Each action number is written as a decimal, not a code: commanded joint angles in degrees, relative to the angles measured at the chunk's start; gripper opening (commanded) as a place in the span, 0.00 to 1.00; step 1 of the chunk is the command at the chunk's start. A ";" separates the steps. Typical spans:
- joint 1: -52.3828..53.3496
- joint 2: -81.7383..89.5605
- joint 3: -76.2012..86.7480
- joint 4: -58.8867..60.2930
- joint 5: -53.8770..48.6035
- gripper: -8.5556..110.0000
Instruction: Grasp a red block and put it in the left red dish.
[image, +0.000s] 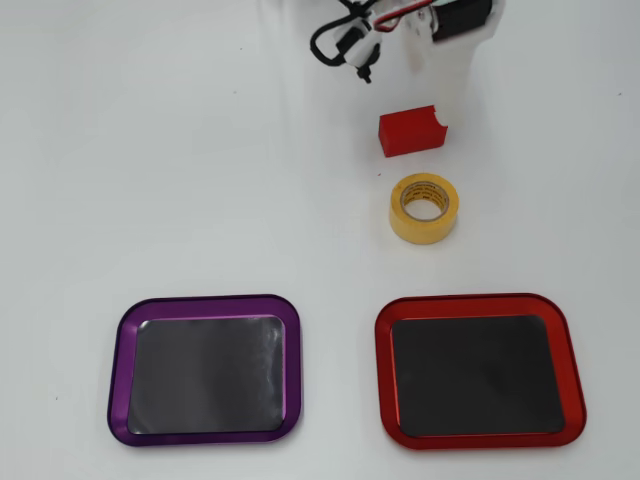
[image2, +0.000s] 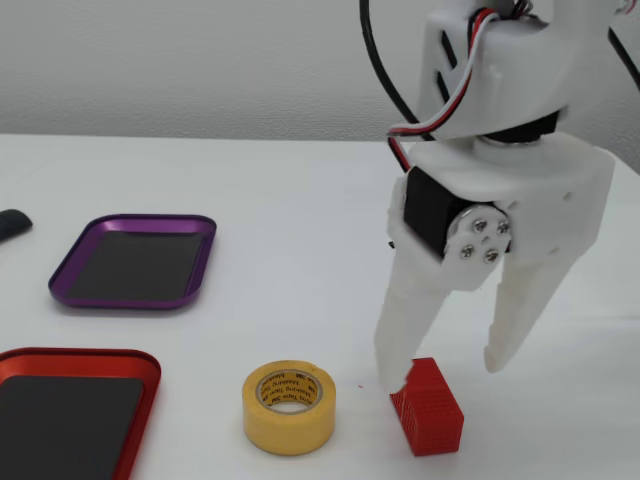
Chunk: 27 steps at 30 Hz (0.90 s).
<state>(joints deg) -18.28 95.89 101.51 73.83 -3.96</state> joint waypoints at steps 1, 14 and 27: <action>-0.09 0.44 -1.32 -2.02 0.18 0.31; 3.34 0.70 10.46 -11.69 -0.44 0.31; 4.04 0.26 13.89 -17.67 -0.62 0.28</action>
<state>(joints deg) -14.33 95.89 115.40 56.60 -4.31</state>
